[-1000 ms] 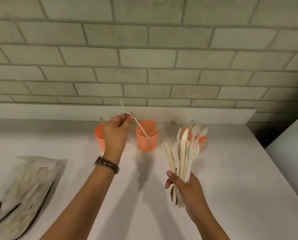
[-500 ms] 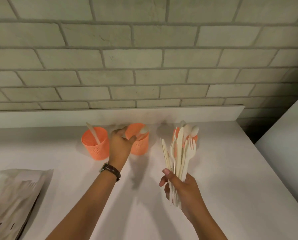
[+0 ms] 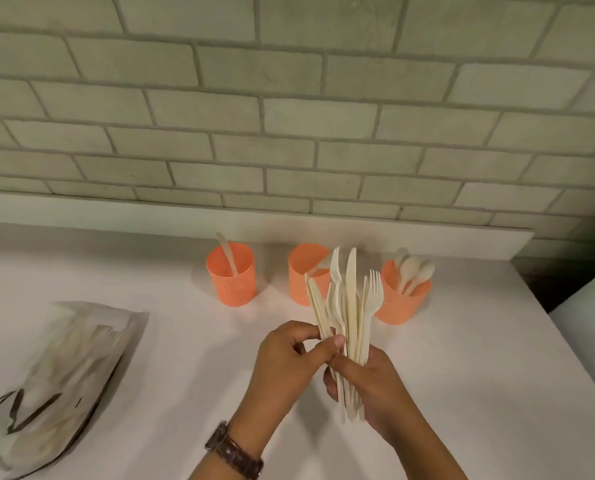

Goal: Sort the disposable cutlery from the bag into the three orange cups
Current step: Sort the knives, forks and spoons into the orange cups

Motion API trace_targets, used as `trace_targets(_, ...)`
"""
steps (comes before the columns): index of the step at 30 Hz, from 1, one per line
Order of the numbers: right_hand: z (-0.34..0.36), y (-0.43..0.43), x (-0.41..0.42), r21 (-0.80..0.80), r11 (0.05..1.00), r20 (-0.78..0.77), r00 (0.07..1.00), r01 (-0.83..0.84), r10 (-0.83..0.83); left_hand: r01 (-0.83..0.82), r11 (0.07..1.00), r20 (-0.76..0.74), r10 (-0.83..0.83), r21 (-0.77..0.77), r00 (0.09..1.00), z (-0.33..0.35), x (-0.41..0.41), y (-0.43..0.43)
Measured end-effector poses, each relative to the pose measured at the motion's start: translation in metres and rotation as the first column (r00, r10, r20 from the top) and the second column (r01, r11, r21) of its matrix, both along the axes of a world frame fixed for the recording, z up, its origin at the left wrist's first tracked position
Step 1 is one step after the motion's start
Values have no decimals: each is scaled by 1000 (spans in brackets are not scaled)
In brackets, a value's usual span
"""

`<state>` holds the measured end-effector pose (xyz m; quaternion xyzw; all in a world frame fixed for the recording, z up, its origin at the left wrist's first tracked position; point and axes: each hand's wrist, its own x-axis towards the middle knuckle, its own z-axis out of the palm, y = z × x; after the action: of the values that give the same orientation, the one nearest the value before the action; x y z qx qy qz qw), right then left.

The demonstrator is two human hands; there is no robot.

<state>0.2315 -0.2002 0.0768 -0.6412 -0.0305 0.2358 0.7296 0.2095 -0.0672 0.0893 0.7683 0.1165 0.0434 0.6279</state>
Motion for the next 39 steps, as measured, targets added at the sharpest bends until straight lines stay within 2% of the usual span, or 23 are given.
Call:
trace_targets(2,0,7,-2,-51,999,43,999,-11,13,13,1000,-20,-13,14,1000,-2,-1,10)
trace_targets(5,1,14,-4,-66,997,74,996,-50,55,47,994,-61,-53,-94,997,0,-3,25)
trace_targets(10,2,25,0,-58,997,11,998,-58,59,42,964,-123,-76,-263,989,6,-1,54)
trace_targets(13,1,29,7,-132,990,15,998,-50,53,-35,953,-81,11,-302,997,12,13,74)
trace_targets(15,-1,30,11,-157,987,26,999,-40,45,-131,953,-10,133,-273,991,17,31,94)
trace_targets(18,-3,28,13,-151,988,28,999,-24,28,-301,945,104,315,-126,943,19,64,132)
trace_targets(22,-5,28,12,-135,990,18,1000,27,-24,-445,894,201,430,39,880,14,97,154)
trace_targets(24,-6,27,12,-118,992,2,999,41,-41,-467,868,185,438,168,880,4,108,153)
trace_targets(27,-4,25,11,-89,995,-24,998,54,-56,-395,854,50,403,337,914,-22,120,157)
trace_targets(30,-2,24,11,-45,998,-53,997,51,-53,-351,857,-20,387,377,922,-38,123,159)
trace_targets(34,4,23,12,23,999,-89,995,37,-34,-411,820,147,385,398,911,-31,106,140)
trace_targets(37,6,20,11,37,999,-58,998,36,-34,-376,874,214,322,307,922,-19,74,103)
trace_targets(39,5,19,10,27,999,-22,999,47,-47,-264,934,128,239,243,963,-7,48,72)
